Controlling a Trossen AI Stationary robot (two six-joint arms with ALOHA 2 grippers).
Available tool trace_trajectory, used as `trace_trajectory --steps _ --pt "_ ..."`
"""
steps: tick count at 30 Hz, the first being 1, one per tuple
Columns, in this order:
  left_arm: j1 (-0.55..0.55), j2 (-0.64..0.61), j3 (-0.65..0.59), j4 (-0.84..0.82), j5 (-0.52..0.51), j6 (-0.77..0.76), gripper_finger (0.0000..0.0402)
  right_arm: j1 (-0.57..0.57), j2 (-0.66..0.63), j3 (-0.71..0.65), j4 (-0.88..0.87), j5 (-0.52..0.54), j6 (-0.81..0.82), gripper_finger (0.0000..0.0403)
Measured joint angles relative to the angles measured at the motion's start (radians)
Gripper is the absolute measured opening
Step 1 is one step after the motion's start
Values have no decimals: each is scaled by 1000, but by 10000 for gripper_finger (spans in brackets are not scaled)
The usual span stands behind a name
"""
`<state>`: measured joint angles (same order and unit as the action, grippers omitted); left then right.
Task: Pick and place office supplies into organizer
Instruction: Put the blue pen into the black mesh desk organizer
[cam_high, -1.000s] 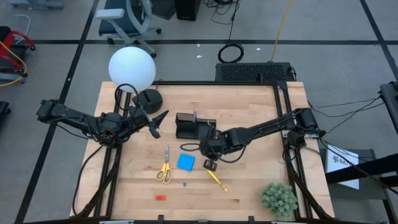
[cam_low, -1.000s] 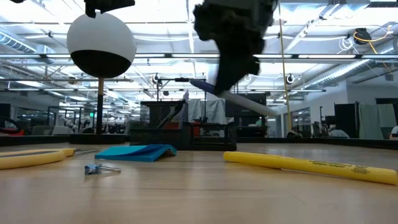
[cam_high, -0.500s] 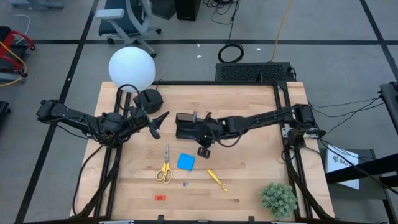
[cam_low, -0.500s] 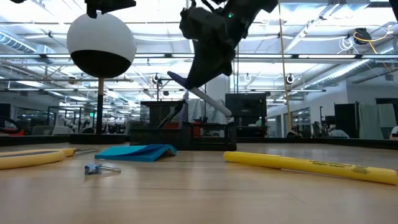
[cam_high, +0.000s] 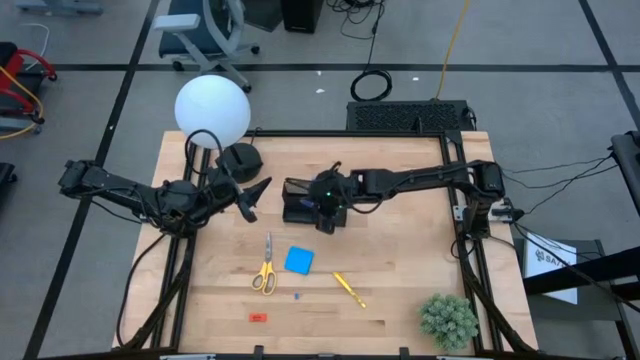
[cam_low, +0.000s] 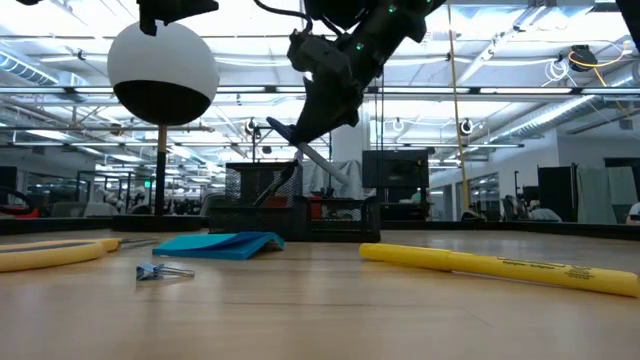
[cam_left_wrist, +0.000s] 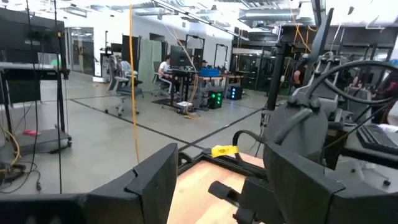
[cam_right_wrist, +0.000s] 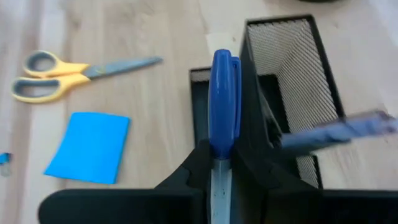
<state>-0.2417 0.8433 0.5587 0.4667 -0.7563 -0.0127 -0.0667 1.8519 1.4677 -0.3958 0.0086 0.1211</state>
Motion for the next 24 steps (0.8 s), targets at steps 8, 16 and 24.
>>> trace_trajectory --steps 8,16,24 --pt "-2 0 0 -34 16 -26 244 -9 0 0 119 -126 -17 34" --pt "-17 0 0 -62 137 -34 244 -9 0 0 209 -200 -37 33" --pt "-40 0 0 -93 294 -49 244 -17 -1 1 264 -223 -41 36"
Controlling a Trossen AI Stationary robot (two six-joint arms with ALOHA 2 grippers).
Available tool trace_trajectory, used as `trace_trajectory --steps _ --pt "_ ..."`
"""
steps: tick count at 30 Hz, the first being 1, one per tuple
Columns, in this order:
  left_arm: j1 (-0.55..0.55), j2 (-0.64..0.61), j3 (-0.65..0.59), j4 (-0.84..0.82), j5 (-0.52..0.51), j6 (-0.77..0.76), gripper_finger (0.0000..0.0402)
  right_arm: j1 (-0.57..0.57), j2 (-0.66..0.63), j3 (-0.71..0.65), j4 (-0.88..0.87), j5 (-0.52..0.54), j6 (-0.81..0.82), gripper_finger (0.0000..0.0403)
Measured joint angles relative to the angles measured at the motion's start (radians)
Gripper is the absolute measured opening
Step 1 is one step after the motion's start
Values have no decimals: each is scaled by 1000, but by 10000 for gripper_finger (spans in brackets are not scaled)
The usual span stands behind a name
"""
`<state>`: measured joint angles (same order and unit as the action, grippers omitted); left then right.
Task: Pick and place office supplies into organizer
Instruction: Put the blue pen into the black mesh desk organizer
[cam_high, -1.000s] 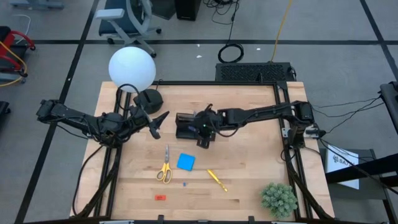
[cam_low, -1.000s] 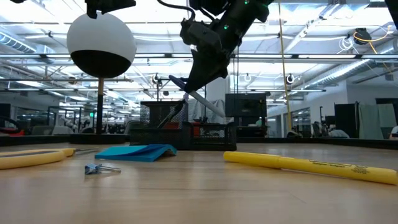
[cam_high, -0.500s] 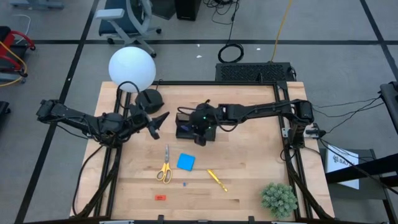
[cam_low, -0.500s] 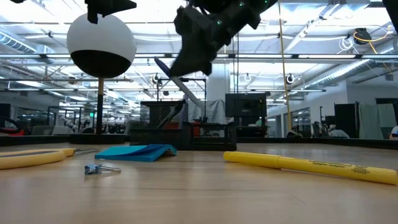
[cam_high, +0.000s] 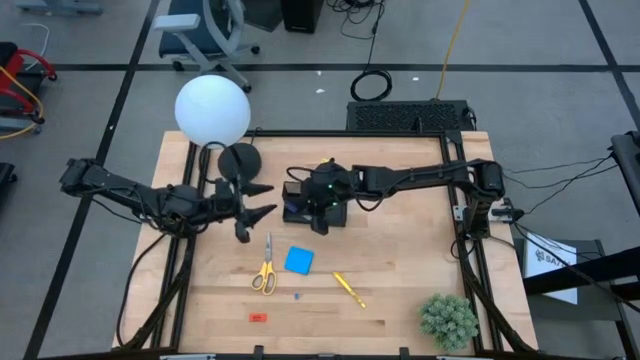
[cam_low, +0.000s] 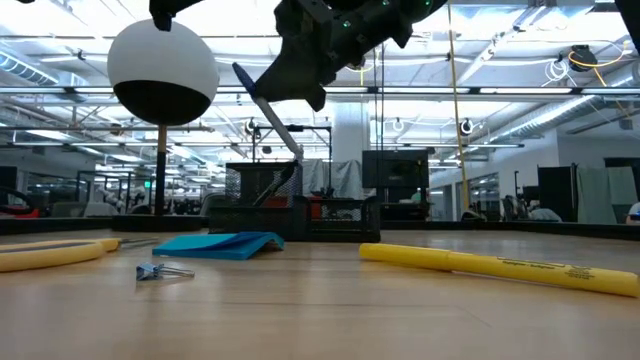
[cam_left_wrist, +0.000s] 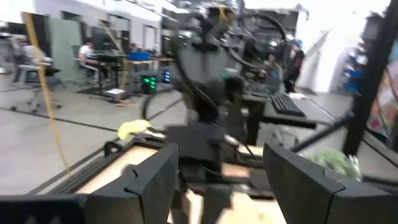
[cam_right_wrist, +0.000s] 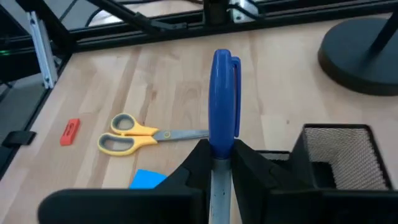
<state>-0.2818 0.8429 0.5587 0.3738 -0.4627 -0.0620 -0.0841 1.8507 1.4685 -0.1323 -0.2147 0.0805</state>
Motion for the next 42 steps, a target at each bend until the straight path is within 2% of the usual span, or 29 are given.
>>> trace_trajectory --steps 9,12,17,24,31,35,38,42 --pt "-15 1 0 -187 -5 5 244 -3 -58 0 7 1 -43 33" --pt "-15 1 0 -200 -7 7 244 -5 -82 0 22 9 -51 35" --pt "-15 1 0 -181 -9 28 244 -5 -90 -25 98 91 -113 33" --pt "-15 1 0 -141 -9 64 244 -23 -89 -186 387 116 -120 33" --pt "-14 1 0 -99 -9 107 244 -45 -89 -387 806 116 -179 33" --pt "-14 1 0 -82 -9 110 244 -52 -87 -516 1029 183 -205 33" --pt "-14 1 0 -81 -9 111 244 -67 -87 -588 1181 188 -196 33" --pt "-14 1 0 -79 -9 111 244 -75 -81 -623 1253 190 -191 33"
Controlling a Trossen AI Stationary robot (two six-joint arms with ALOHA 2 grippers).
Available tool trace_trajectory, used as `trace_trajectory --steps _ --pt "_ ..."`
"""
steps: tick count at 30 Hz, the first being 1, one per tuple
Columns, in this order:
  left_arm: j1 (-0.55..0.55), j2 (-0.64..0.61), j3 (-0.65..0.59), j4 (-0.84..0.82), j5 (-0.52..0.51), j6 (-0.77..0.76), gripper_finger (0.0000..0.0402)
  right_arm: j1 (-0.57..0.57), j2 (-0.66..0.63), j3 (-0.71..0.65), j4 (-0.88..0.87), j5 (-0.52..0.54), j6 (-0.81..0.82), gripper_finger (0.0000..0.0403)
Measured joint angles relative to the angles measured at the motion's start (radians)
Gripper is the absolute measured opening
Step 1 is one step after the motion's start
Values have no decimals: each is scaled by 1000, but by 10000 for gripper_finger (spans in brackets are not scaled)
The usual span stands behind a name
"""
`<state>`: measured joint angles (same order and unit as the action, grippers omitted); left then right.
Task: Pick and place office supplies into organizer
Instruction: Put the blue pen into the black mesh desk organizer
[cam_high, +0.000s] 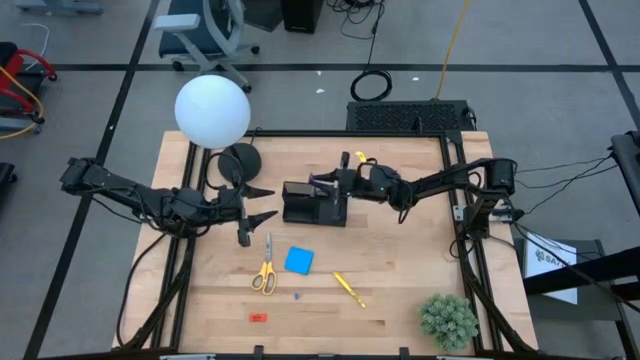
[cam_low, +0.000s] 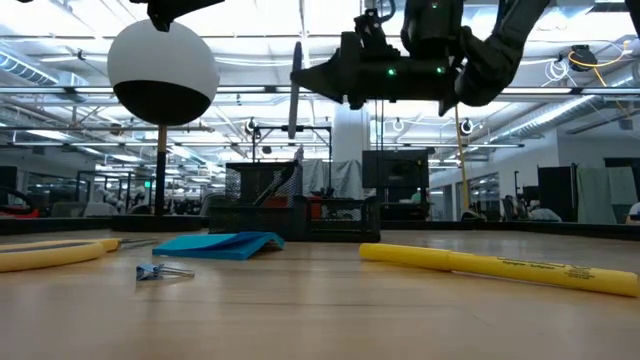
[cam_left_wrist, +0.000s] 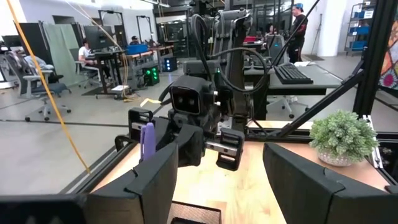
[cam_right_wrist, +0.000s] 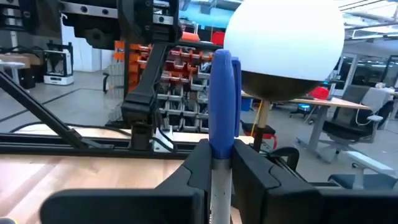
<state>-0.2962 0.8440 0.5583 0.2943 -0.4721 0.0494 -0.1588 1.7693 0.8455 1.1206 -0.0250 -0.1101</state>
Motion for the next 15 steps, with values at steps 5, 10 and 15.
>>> trace_trajectory --steps 5,10,15 --pt "0 0 0 3 0 0 244 1 0 10 -2 -1 -5 33" --pt "0 0 0 11 0 19 244 1 0 10 -18 2 -10 33" --pt "0 0 0 19 0 25 244 1 37 10 18 2 -9 33"
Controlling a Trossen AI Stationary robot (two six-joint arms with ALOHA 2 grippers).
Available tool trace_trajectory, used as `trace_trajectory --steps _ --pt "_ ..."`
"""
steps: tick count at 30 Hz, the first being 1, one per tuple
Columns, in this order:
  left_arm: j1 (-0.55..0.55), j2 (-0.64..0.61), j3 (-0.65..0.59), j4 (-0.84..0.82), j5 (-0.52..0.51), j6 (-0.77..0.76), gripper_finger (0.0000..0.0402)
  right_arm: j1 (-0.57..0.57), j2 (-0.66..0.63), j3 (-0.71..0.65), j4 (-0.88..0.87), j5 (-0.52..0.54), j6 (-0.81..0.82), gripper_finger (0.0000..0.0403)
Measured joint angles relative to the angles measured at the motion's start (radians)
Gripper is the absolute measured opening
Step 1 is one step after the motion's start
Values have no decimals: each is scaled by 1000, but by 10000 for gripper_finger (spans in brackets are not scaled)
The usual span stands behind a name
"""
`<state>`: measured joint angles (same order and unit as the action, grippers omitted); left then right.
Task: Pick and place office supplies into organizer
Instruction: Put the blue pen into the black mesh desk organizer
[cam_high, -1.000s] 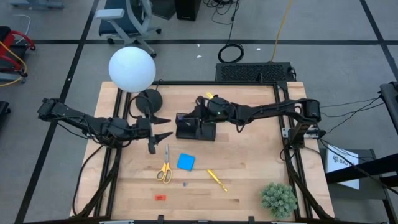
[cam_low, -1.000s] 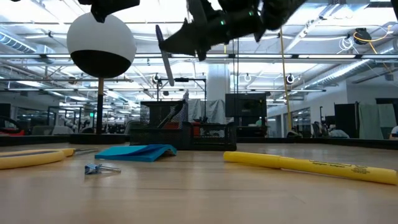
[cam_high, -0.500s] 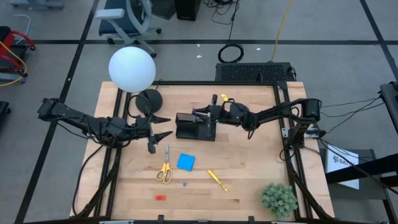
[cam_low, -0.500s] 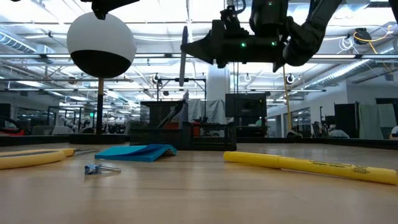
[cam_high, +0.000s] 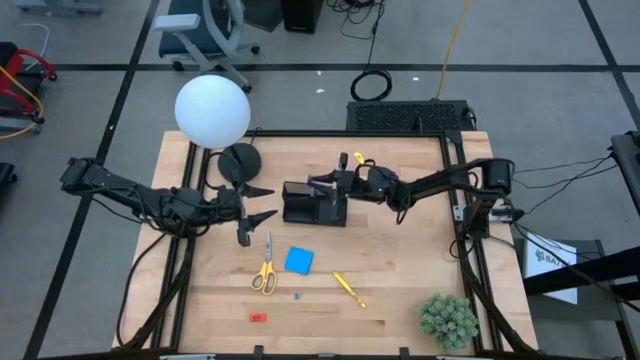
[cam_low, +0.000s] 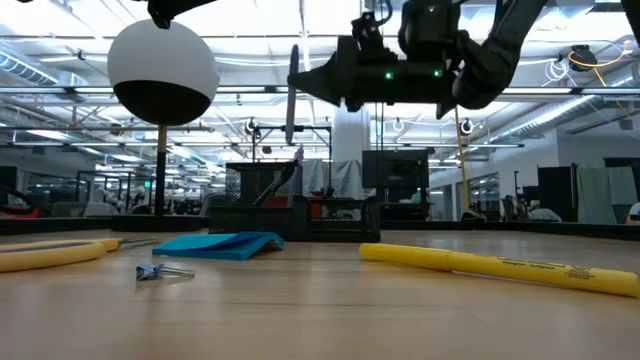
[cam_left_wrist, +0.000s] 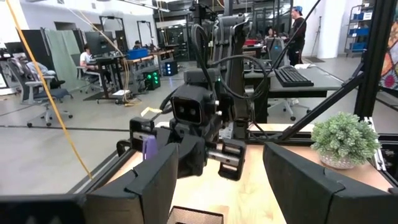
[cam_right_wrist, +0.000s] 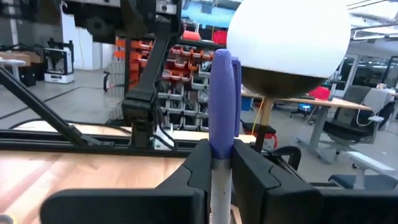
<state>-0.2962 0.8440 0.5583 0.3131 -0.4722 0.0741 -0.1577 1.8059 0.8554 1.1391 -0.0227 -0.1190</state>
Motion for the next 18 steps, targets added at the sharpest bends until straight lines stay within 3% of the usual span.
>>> trace_trajectory --steps 18 --pt "0 0 0 3 0 5 244 0 46 0 25 26 2 44"
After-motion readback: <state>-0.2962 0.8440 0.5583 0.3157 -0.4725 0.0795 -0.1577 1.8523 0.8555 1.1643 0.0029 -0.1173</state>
